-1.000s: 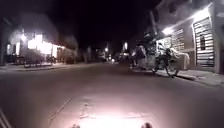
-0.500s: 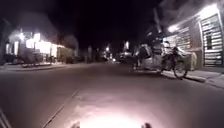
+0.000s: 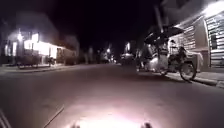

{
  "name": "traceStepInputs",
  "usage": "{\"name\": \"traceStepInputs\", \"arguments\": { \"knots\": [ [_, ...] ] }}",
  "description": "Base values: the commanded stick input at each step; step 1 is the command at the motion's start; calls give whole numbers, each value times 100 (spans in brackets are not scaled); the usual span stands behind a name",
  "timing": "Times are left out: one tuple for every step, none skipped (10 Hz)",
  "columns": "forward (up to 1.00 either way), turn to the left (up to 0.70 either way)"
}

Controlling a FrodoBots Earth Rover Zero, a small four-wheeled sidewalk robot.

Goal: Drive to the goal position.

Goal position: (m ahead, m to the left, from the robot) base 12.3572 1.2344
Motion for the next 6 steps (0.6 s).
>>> {"name": "traceStepInputs", "arguments": {
  "knots": [
    [85, 0],
    [85, 0],
    [85, 0],
    [85, -5],
    [85, -23],
    [85, -34]
  ]
}}
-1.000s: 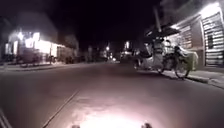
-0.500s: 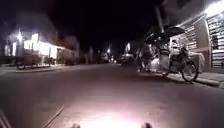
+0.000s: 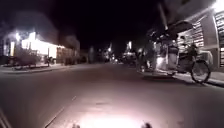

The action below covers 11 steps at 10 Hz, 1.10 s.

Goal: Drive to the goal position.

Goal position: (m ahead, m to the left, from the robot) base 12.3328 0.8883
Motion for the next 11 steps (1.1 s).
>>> {"name": "traceStepInputs", "arguments": {
  "knots": [
    [85, -19],
    [85, 0],
    [85, 0],
    [85, 0],
    [85, 0],
    [85, 0],
    [85, 0],
    [85, 0],
    [85, 0],
    [85, 0],
    [85, 0]
  ]
}}
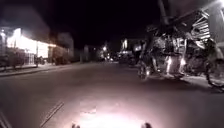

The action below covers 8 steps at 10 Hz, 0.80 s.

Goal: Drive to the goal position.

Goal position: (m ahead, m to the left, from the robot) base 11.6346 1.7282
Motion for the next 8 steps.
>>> {"name": "traceStepInputs", "arguments": {
  "knots": [
    [85, 0],
    [85, 0],
    [85, 0],
    [85, -21],
    [85, -34],
    [85, -32],
    [85, -7],
    [85, 0]
  ]
}}
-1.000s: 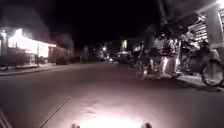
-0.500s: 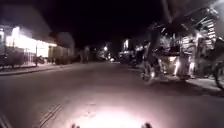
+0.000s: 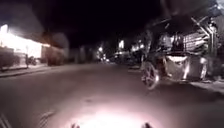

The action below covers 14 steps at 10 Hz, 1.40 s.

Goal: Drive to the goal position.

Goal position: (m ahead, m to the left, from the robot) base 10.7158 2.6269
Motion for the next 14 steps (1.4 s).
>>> {"name": "traceStepInputs", "arguments": {
  "knots": [
    [85, 0],
    [85, 0],
    [85, 0],
    [85, 0],
    [85, 0],
    [85, 0],
    [85, 0],
    [85, 0],
    [85, 0],
    [85, 0],
    [85, 0],
    [85, 0],
    [85, -5],
    [85, -22]
  ]
}}
